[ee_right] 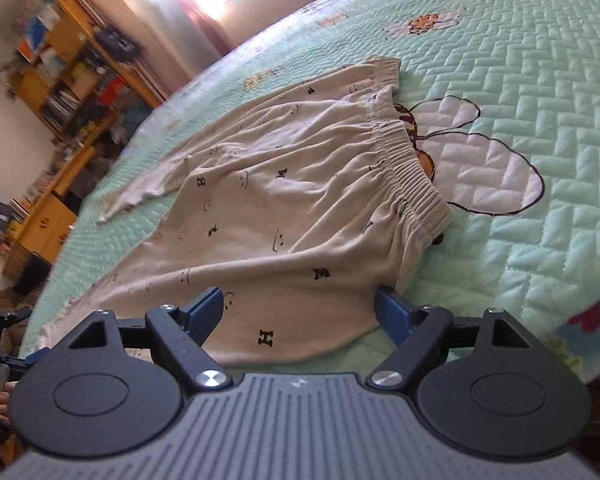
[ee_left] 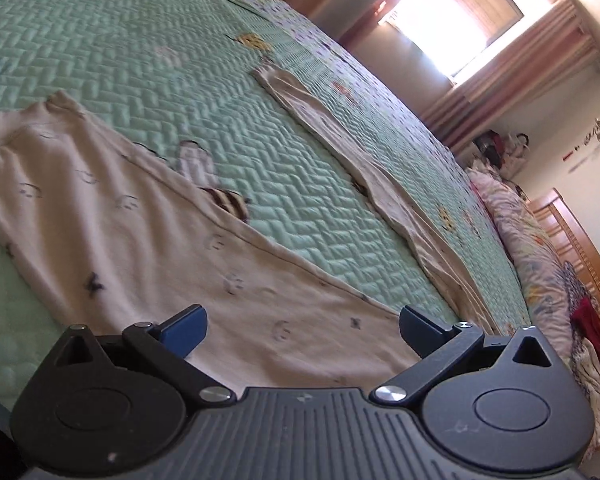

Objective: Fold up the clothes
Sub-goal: 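Move both grippers back over the flattened beige garment, then grasp the beige pant leg end with the right gripper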

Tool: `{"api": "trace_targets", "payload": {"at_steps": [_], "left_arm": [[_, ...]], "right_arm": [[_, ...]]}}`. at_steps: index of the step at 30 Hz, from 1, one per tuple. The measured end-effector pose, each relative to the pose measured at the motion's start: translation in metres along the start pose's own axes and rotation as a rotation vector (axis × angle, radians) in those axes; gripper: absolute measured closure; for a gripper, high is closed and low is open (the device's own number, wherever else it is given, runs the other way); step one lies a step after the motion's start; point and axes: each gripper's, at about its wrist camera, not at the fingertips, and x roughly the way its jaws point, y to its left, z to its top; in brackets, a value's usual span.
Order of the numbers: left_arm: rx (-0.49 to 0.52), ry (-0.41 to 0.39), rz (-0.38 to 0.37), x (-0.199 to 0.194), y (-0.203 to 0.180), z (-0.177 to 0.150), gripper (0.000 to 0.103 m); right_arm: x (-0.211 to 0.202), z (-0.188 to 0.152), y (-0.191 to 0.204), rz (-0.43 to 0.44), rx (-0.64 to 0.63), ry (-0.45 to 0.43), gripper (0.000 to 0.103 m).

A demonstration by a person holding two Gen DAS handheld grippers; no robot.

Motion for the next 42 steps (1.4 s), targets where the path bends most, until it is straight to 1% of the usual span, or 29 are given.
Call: {"api": "trace_targets", "payload": {"at_steps": [6, 9, 12, 16, 21, 24, 26, 28, 31, 33, 36, 37, 38, 42], "left_arm": [[0.113, 0.051, 0.058, 0.011, -0.04, 0.003, 0.001], [0.168, 0.059, 0.059, 0.014, -0.055, 0.002, 0.001], [0.193, 0.076, 0.06, 0.018, -0.064, 0.003, 0.001], [0.164, 0.085, 0.081, 0.026, -0.063, 0.012, 0.001], [0.108, 0.076, 0.114, 0.031, -0.05, 0.026, 0.001], [0.09, 0.094, 0.108, 0.035, -0.043, 0.027, 0.001], [0.087, 0.121, 0.1, 0.04, -0.042, 0.023, 0.001], [0.09, 0.15, 0.091, 0.047, -0.043, 0.019, 0.001], [0.12, 0.185, 0.068, 0.056, -0.05, 0.012, 0.001], [0.138, 0.205, 0.065, 0.063, -0.056, 0.007, 0.001], [0.161, 0.225, 0.07, 0.072, -0.065, 0.001, 0.001], [0.166, 0.228, 0.072, 0.074, -0.067, 0.001, 0.001], [0.17, 0.23, 0.074, 0.076, -0.07, 0.0, 0.001], [0.177, 0.244, 0.084, 0.087, -0.078, 0.0, 0.001]], "right_arm": [[-0.007, 0.006, -0.002, 0.022, 0.046, 0.007, 0.019], [-0.01, 0.009, -0.003, 0.046, 0.063, 0.007, 0.019], [-0.012, 0.017, 0.003, 0.08, 0.054, -0.001, 0.019], [-0.01, 0.031, 0.014, 0.098, 0.008, -0.025, 0.019], [0.006, 0.043, 0.016, 0.153, 0.061, -0.036, 0.019], [0.015, 0.051, 0.017, 0.141, 0.064, -0.045, 0.019], [0.018, 0.062, 0.016, 0.12, 0.04, -0.066, 0.019], [0.018, 0.079, 0.014, 0.092, -0.002, -0.112, 0.019], [0.023, 0.109, 0.009, 0.025, -0.108, -0.177, 0.019], [0.031, 0.132, -0.001, 0.01, -0.147, -0.193, 0.019], [0.053, 0.166, -0.015, -0.052, -0.245, -0.184, 0.019], [0.061, 0.175, -0.019, -0.082, -0.296, -0.175, 0.019], [0.069, 0.183, -0.024, -0.083, -0.324, -0.155, 0.019], [0.097, 0.214, -0.048, -0.034, -0.378, -0.065, 0.019]]}}
